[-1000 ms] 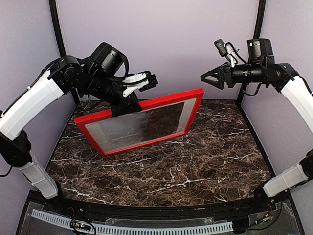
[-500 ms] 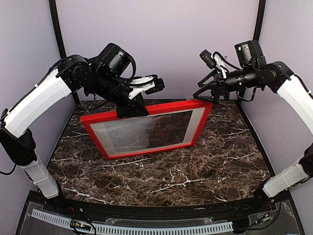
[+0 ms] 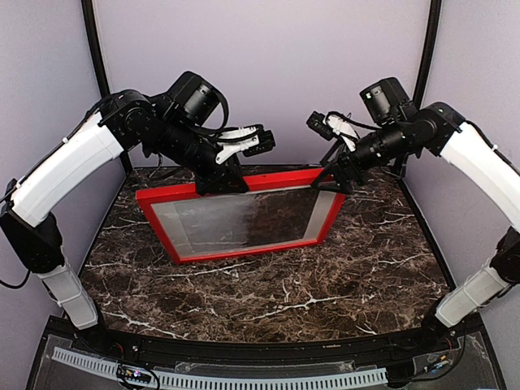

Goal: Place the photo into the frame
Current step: Pass from the left arm to the right

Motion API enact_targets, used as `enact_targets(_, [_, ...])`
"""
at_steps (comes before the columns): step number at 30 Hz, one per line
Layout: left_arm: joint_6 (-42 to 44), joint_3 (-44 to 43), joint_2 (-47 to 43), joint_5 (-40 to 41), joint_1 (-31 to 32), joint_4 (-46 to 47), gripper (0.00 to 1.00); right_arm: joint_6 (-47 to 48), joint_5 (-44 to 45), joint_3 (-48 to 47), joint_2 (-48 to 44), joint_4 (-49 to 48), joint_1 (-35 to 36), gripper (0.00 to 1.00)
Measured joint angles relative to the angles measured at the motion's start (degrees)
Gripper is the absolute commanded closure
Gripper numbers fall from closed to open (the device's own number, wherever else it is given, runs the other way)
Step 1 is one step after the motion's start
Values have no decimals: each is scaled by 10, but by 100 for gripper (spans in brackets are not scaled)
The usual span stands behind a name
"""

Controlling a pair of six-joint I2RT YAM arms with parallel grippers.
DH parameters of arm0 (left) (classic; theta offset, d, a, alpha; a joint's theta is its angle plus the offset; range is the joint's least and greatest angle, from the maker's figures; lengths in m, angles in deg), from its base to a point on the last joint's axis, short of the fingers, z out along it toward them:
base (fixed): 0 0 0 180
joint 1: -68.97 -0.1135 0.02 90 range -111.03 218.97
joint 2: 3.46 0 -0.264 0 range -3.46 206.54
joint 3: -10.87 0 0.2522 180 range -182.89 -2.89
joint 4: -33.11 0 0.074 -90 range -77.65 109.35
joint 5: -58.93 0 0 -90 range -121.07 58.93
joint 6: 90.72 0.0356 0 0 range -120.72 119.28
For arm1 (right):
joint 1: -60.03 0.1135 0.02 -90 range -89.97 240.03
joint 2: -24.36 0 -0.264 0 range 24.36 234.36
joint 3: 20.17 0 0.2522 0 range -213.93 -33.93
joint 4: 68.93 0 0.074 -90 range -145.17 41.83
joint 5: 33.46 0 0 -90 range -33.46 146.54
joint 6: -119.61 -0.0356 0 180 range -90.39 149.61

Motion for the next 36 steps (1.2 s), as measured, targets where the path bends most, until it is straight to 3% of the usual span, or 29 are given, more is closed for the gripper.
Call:
enact_targets(7, [1, 0, 1, -5, 0, 0, 100, 17, 51, -33, 50, 26, 22, 30])
enact_targets(27, [31, 0, 3, -15, 0, -3, 93, 31, 102, -68, 62, 91, 58, 54])
enact_targets(31, [42, 0, 4, -16, 0, -6, 87, 42, 103, -71, 62, 104, 64, 60])
enact_targets(36, [44, 2, 4, -12, 0, -5, 66, 43, 105, -78, 66, 115, 67, 66])
